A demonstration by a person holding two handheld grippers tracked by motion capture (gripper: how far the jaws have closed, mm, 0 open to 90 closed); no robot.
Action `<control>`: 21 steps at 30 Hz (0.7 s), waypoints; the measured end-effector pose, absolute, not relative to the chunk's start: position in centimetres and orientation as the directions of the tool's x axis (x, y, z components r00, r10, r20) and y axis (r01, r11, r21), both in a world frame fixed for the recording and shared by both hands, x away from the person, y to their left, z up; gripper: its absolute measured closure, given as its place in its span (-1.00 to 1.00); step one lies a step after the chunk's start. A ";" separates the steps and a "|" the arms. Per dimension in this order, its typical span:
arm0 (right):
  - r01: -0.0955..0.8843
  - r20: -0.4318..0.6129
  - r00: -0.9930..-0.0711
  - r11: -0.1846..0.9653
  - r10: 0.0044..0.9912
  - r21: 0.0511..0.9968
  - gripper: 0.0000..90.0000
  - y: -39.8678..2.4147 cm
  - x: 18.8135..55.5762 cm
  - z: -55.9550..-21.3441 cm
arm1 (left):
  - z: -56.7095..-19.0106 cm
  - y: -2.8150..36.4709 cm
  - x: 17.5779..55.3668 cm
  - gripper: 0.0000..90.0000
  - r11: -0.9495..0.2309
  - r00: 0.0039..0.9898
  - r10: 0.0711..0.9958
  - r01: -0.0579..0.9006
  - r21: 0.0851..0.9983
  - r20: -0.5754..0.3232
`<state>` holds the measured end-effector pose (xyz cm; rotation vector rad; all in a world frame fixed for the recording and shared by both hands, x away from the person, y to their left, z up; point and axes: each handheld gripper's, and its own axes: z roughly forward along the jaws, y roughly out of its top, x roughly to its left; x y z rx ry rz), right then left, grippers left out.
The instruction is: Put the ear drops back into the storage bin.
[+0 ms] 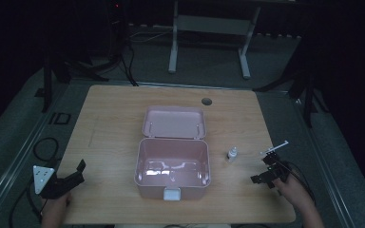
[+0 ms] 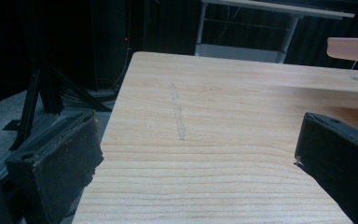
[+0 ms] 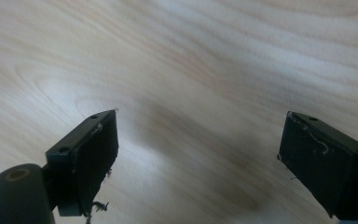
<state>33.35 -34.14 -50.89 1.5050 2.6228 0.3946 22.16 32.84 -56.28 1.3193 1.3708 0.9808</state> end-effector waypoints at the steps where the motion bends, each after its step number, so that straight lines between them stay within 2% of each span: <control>1: 0.835 0.049 -0.515 0.488 0.856 0.253 -0.75 -34.1 33.4 -50.8 | -56.3 32.8 22.2 -0.99 0.092 0.045 0.993 0.222 0.971 -0.105; 13: 0.804 0.043 -0.594 0.595 0.803 -0.010 -0.69 -33.2 34.0 -51.0 | -56.3 32.9 22.2 -0.99 0.094 0.045 0.993 0.223 0.970 -0.106; 21: 0.783 0.083 -0.618 0.621 0.782 -0.023 -0.73 -32.5 34.7 -50.7 | -56.3 32.9 22.2 -0.99 0.096 0.046 0.993 0.222 0.970 -0.108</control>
